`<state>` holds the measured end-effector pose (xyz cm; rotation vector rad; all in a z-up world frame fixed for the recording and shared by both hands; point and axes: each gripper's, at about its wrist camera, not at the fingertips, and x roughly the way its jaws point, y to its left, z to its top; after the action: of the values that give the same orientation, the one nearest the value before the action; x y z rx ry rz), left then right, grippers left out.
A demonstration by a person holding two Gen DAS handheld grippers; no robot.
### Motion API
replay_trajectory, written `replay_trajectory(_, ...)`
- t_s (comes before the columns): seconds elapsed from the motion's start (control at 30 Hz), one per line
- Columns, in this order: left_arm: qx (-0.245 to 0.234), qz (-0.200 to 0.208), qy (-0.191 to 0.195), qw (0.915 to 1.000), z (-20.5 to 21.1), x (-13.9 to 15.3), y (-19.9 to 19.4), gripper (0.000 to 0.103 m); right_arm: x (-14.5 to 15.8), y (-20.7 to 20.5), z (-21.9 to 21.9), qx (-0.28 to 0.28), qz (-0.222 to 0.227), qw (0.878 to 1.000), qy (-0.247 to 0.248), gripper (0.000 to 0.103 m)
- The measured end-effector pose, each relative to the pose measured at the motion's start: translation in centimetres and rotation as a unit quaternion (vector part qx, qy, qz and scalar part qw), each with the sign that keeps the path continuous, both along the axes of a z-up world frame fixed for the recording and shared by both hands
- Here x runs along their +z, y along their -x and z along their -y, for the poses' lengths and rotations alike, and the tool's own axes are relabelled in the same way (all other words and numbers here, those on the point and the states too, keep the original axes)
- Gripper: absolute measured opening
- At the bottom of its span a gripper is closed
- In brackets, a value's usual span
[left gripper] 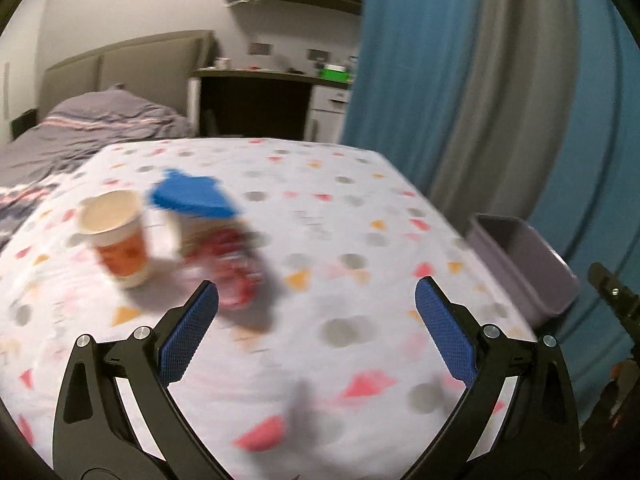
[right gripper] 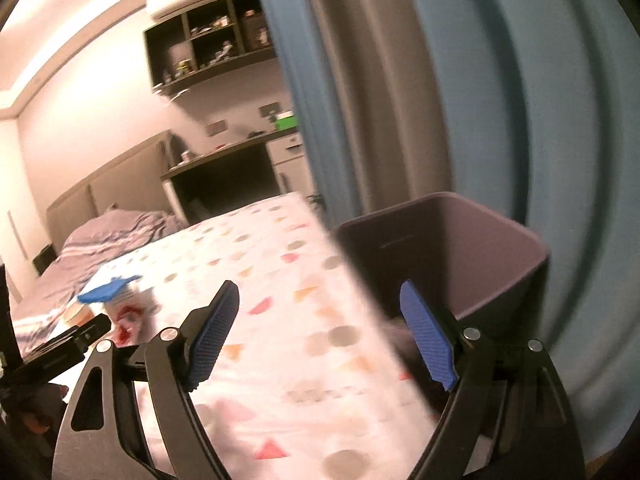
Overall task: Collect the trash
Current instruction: 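Move both open grippers back toward the remaining trash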
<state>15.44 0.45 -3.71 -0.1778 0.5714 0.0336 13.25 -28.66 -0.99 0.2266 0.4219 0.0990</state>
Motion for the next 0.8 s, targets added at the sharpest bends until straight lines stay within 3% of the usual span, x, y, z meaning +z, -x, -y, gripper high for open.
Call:
replay_trajectory(0.37, 0.091, 0.002, 0.018, 0.9957, -9.6, -0.4, 4.2, 0.097, 0.1, -0.5, -9.7, 0.103, -0.009, 0.994, 0.026, 0.080)
replay_trajectory(0.8, 0.098, -0.020, 0.021, 0.9948, -14.0, -1.9, 3.0, 0.097, -1.1, -2.4, -17.5, 0.167, -0.036, 0.984, 0.048, 0.080)
